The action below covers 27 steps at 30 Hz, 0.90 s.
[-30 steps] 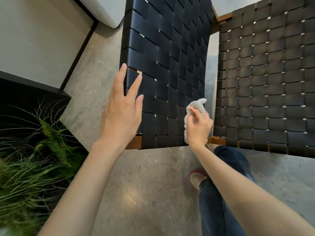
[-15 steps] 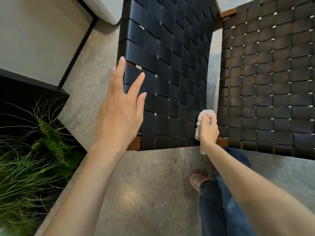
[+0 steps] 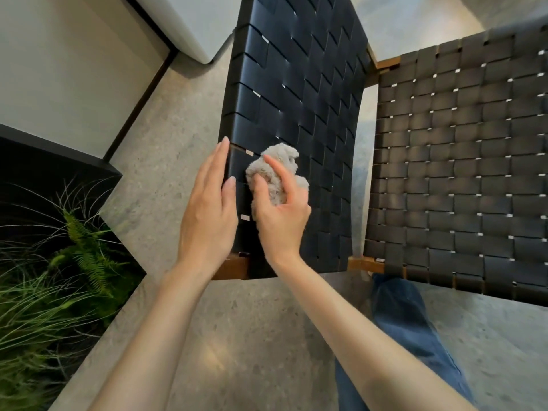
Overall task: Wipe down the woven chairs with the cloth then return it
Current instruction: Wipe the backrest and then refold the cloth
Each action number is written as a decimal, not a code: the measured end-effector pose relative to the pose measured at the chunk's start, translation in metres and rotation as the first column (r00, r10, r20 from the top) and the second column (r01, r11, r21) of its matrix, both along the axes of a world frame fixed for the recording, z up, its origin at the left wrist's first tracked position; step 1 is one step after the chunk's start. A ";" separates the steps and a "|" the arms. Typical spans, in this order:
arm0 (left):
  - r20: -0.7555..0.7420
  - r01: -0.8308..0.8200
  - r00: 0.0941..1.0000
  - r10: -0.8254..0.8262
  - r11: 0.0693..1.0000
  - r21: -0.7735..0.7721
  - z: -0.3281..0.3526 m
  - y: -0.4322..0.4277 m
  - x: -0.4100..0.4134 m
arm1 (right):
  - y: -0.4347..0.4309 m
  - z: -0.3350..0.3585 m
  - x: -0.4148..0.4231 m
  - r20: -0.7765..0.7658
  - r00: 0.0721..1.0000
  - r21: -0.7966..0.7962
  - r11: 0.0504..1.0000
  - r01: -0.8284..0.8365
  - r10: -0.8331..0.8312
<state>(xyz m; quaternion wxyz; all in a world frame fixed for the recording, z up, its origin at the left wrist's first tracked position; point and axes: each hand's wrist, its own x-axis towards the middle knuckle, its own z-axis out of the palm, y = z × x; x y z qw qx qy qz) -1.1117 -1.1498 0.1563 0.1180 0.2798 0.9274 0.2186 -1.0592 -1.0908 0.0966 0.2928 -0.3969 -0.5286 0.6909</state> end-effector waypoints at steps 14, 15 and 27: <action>-0.060 0.011 0.998 -0.016 0.997 -0.080 -0.008 0.044 -0.033 | 0.036 -0.050 -0.039 0.134 0.985 0.233 0.970 0.074 -0.107; -0.088 0.034 0.995 -0.044 0.993 -0.111 -0.010 0.046 -0.034 | 0.039 -0.058 -0.038 0.143 0.984 0.247 0.967 0.069 -0.107; -0.275 0.068 0.947 -0.167 0.939 -0.336 -0.024 0.055 -0.038 | 0.098 -0.192 0.008 0.486 0.872 0.125 0.992 -0.003 -0.058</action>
